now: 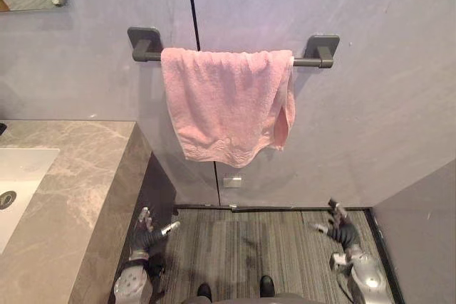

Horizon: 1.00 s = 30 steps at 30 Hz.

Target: Organize washtable

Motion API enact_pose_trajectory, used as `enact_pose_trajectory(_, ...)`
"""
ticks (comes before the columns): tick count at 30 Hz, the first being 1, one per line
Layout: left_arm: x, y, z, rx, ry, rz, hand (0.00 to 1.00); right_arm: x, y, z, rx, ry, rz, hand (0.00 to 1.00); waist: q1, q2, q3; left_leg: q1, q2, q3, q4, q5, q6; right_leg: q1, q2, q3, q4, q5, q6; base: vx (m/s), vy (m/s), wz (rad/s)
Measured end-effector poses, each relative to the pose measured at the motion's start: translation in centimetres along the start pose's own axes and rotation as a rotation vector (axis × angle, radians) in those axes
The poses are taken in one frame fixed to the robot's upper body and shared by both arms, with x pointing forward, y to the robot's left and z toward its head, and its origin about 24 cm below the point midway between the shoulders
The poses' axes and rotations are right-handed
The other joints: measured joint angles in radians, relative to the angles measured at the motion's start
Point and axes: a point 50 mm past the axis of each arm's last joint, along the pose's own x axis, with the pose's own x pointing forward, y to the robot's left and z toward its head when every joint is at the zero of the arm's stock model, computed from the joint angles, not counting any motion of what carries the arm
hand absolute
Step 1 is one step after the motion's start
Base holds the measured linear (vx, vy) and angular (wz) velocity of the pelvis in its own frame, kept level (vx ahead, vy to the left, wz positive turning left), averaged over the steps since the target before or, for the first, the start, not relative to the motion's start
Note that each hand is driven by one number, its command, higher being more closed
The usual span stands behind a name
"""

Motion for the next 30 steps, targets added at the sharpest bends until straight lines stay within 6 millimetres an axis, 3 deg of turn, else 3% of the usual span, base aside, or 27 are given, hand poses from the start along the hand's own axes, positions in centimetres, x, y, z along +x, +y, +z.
enact_pose_trajectory(2,-0.8,0.3,-2.1,0.04,0.092,0.004,0.0,-1.0,0.5,-2.5,-0.02,0.1,0.014,0.0,0.002,0.001,-0.016,0.001,0.003,0.005,-0.001,-0.001,-0.001,0.0,0.0,0.0,0.0,-0.005,0.0,-0.02,-0.007,-0.01)
enact_pose_trajectory(4,-1.3,0.4,-3.4,0.057,0.152,0.003,0.0,-1.7,0.5,-3.6,-0.028,0.149,0.015,0.0,0.003,0.003,-0.027,0.01,0.007,0.012,-0.003,-0.002,-0.004,0.006,0.0,0.002,0.003,-0.009,-0.002,-0.01,-0.004,-0.05)
enact_pose_trajectory(15,-3.4,-0.5,-8.4,0.077,0.39,-0.016,0.0,-3.7,0.0,-8.1,-0.057,0.368,-0.019,0.0,0.018,0.019,-0.063,0.035,0.023,0.035,-0.007,-0.017,-0.015,0.009,0.012,0.003,0.047,-0.05,-0.008,0.01,-0.006,-0.02)
enact_pose_trajectory(30,-4.6,-1.1,-10.3,0.115,0.491,-0.036,0.0,-4.1,0.3,-9.8,-0.052,0.474,-0.029,0.0,0.029,0.03,-0.068,0.054,0.025,0.056,-0.006,-0.022,-0.019,0.007,0.015,0.019,0.079,-0.066,-0.008,0.0,-0.001,-0.02)
